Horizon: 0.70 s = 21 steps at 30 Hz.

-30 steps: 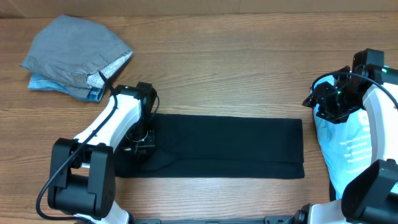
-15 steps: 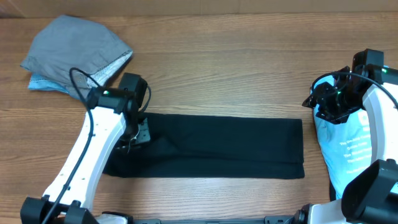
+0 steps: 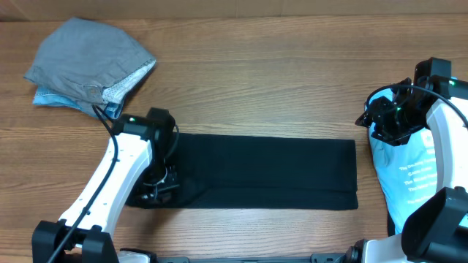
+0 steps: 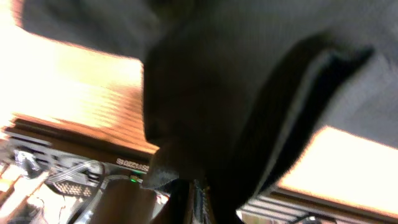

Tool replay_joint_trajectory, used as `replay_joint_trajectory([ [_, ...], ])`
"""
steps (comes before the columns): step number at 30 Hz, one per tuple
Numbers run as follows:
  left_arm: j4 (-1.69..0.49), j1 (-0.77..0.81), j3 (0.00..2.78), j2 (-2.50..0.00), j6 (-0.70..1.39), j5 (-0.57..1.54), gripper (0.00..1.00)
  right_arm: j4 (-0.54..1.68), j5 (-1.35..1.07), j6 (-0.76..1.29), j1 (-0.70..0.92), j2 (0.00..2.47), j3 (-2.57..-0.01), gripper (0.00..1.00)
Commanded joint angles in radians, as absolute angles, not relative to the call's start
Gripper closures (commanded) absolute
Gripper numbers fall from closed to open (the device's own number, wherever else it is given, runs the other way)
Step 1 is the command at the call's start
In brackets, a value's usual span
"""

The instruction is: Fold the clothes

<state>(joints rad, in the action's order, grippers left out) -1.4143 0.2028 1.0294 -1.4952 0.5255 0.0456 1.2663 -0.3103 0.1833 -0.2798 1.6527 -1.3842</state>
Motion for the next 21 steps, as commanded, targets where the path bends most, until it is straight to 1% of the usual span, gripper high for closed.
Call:
replay_joint_trajectory([
  [1,-1.409,0.204,0.988,-1.501,0.536,0.125,0.78,1.262,-0.316,0.182,-0.283,1.638,-1.406,0.45],
  [3,-1.409,0.201,1.007,-1.497,0.516,0.123,0.66,1.261,-0.316,0.182,-0.283,1.638,-1.406,0.44],
  [4,-1.409,0.197,1.023,-1.496,0.516,0.120,0.65,1.261,-0.316,0.182,-0.283,1.638,-1.406,0.45],
  [6,-1.412,0.185,1.066,-1.494,0.503,0.107,0.58,1.262,-0.316,0.182,-0.283,1.638,-1.406,0.45],
  [9,-1.415,0.154,1.153,-1.494,0.501,0.022,0.46,1.262,-0.316,0.181,-0.283,1.638,-1.406,0.44],
  [12,-1.348,0.113,1.194,-1.494,0.478,-0.087,0.47,1.261,-0.316,0.181,-0.283,1.638,-1.406,0.45],
  [16,-1.262,0.060,1.190,-1.520,0.455,-0.113,0.48,1.261,-0.316,0.181,-0.283,1.638,-1.406,0.44],
  [21,-1.197,0.003,1.190,-1.543,0.442,-0.094,0.41,1.246,-0.316,0.182,-0.283,1.638,-1.406,0.44],
])
